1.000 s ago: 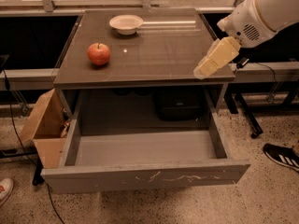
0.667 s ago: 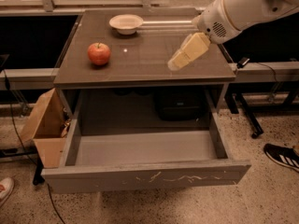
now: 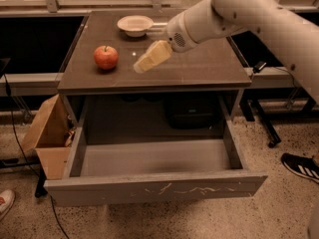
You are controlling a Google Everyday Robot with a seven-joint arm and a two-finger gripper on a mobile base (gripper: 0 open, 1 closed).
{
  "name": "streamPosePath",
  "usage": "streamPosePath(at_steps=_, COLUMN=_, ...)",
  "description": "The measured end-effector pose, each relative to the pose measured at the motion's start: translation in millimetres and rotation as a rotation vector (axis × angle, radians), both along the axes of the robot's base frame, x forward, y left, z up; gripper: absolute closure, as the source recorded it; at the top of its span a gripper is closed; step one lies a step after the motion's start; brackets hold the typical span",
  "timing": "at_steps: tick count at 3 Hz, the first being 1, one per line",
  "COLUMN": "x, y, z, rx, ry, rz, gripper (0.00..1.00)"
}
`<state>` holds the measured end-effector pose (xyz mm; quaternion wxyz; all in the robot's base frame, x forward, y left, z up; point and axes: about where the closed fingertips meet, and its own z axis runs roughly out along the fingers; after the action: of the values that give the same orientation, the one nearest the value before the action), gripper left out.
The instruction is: Place apple into top drawer
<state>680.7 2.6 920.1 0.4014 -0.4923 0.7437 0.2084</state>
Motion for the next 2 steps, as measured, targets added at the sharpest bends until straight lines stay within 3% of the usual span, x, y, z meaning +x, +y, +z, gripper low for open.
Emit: streamPosePath(at_steps=2, x=41, y=62, z=-31, rx=0.048, ry=-0.029, rz=-0.047, gripper=0.00)
